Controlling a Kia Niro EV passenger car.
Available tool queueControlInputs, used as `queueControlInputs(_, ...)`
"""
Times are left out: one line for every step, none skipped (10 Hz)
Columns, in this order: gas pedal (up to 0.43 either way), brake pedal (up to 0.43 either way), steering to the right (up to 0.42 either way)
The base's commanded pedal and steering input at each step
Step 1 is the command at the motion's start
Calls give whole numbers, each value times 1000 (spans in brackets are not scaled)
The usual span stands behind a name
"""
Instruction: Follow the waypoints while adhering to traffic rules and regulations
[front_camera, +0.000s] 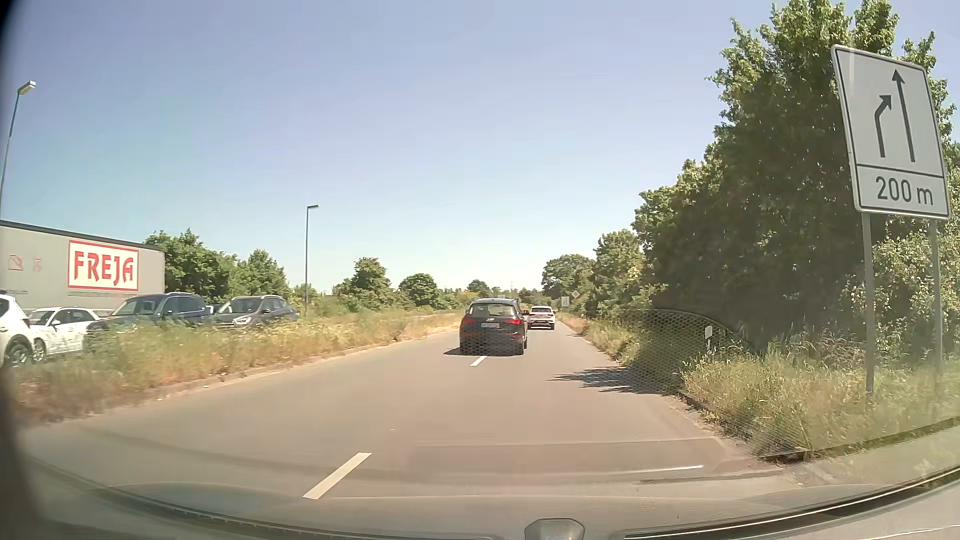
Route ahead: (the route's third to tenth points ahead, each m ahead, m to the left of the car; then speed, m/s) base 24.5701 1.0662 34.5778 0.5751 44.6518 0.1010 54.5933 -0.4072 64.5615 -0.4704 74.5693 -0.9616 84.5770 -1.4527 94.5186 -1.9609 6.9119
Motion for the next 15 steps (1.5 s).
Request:
queueControlInputs(260,30,66)
queueControlInputs(260,30,32)
queueControlInputs(260,30,14)
queueControlInputs(260,30,8)
queueControlInputs(260,30,8)
queueControlInputs(260,30,12)
queueControlInputs(260,30,17)
queueControlInputs(260,30,22)
queueControlInputs(260,30,22)
queueControlInputs(260,30,18)
queueControlInputs(260,30,15)
queueControlInputs(260,30,12)
queueControlInputs(260,30,8)
queueControlInputs(260,30,4)
queueControlInputs(260,30,4)
